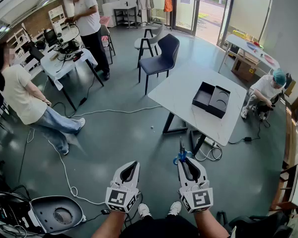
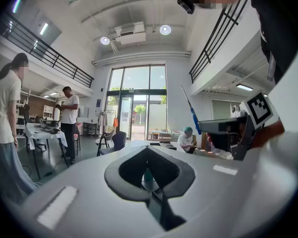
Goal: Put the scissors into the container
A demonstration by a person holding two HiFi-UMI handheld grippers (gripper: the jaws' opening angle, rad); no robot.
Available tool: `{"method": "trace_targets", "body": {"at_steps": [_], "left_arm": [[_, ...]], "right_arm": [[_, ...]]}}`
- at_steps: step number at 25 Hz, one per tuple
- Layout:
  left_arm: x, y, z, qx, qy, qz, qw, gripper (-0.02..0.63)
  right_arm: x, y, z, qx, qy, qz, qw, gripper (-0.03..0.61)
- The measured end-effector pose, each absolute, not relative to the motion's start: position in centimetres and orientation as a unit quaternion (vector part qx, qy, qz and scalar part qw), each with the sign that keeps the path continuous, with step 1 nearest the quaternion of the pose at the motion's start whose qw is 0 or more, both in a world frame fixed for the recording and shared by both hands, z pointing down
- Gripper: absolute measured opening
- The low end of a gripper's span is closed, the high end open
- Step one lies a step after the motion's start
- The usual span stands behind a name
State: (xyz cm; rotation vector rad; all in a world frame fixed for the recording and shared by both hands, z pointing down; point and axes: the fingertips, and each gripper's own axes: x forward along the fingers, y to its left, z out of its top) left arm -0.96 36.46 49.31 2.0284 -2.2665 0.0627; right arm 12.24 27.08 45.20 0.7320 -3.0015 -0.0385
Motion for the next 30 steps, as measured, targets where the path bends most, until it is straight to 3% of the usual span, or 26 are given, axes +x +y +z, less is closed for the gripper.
{"method": "trace_targets", "body": {"at_steps": [30], "left_arm": [[9.6, 29.3, 46.8, 0.665, -0.746, 0.032, 0.019, 0.009]], "right_arm": [[21.9, 21.0, 42.1, 0.213, -0.976, 0.031, -0.032, 0.078]]}}
